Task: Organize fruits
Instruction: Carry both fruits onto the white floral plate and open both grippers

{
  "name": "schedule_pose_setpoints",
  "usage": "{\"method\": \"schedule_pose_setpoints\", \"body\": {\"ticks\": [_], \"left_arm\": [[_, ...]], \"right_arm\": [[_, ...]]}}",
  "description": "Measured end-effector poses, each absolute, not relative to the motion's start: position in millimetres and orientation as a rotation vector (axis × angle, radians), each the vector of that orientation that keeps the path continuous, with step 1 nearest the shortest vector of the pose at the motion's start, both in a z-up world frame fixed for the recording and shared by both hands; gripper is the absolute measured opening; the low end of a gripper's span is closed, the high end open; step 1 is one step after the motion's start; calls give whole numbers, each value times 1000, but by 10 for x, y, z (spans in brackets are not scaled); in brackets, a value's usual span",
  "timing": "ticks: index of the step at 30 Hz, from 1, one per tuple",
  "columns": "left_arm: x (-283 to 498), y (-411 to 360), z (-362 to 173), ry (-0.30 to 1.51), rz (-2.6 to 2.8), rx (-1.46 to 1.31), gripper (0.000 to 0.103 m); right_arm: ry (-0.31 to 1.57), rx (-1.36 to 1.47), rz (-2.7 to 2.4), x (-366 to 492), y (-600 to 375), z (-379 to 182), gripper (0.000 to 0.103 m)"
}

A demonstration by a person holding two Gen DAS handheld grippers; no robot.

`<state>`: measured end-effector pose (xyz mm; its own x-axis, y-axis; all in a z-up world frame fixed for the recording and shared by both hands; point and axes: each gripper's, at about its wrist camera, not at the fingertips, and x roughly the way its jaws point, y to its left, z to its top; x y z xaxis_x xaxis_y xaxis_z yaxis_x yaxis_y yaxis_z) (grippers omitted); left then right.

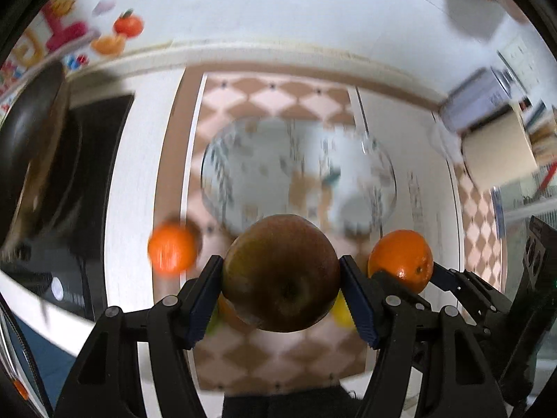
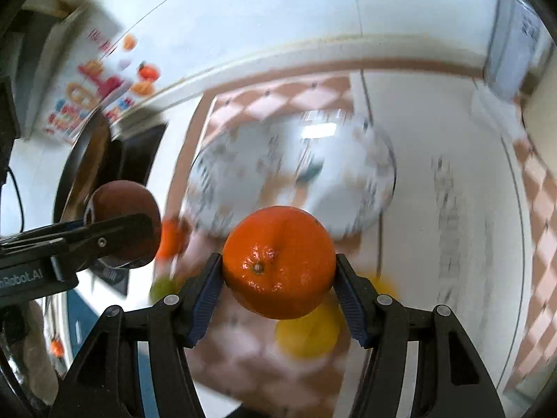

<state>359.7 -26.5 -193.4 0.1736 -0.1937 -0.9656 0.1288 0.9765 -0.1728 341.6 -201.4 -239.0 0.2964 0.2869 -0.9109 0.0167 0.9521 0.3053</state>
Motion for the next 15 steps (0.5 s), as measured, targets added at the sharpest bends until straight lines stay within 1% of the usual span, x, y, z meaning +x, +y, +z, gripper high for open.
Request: {"method": "schedule_pose_setpoints", "body": {"ticks": [3, 8, 15], "left_arm": [[4112, -324, -2092, 1417, -209, -76, 64], [4655, -435, -2603, 1518, -175, -119, 64], [5020, -510, -3061, 1643, -169, -171, 64]], "right_arm": [[1279, 248, 168, 3866, -2027, -2545, 65], [1334, 183, 170, 4388, -1914, -2860, 65], [1413, 151, 164, 4723, -1852, -3283, 65]]}}
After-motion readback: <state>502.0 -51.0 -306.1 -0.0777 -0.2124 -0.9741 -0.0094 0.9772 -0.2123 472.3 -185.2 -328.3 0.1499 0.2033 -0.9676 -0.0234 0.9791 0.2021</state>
